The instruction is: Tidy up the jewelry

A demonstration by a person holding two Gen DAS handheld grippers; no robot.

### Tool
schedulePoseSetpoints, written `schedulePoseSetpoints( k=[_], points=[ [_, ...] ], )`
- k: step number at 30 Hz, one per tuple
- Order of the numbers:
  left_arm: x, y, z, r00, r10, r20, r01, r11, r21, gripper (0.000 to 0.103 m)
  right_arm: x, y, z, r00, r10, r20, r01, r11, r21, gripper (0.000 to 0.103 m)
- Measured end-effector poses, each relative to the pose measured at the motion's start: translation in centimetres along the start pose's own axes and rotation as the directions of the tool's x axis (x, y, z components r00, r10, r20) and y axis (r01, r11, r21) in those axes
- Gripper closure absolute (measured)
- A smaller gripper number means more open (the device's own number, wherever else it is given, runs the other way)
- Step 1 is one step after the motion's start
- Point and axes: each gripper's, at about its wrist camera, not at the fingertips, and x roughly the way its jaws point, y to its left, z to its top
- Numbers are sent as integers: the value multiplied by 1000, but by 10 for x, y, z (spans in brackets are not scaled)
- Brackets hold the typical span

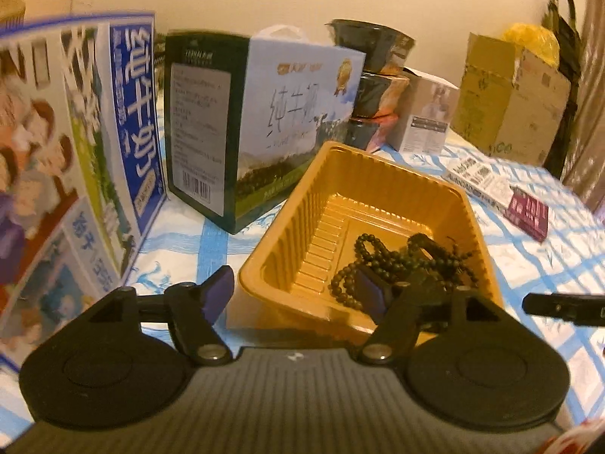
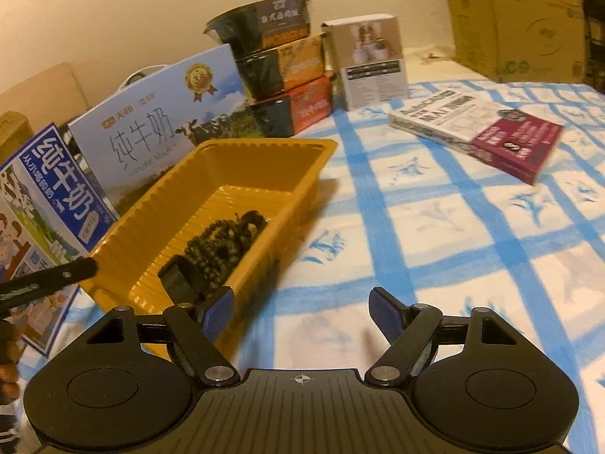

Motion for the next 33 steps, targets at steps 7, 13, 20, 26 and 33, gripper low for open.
schedulePoseSetpoints(
  k=[7,13,20,26,33],
  points=[
    [-36,-36,-3,1000,13,-23,-10,991,131,19,-38,3,-16,995,-95,-14,95,995,-15,25],
    [-73,-70,-7,999,-30,-22,33,981,189,13,-86,8,-26,986,-165,16,165,986,5,25],
    [-125,-99,-16,998,-62,-8,62,966,249,9,-145,19,-39,971,-228,69,223,972,68,25],
    [-164,-100,-17,994,-95,-49,103,977,186,10,-189,19,-52,986,-156,66,145,980,139,25],
    [-205,-107,-25,990,-126,-64,136,974,182,10,-229,36,-64,986,-147,80,138,984,112,25]
  ],
)
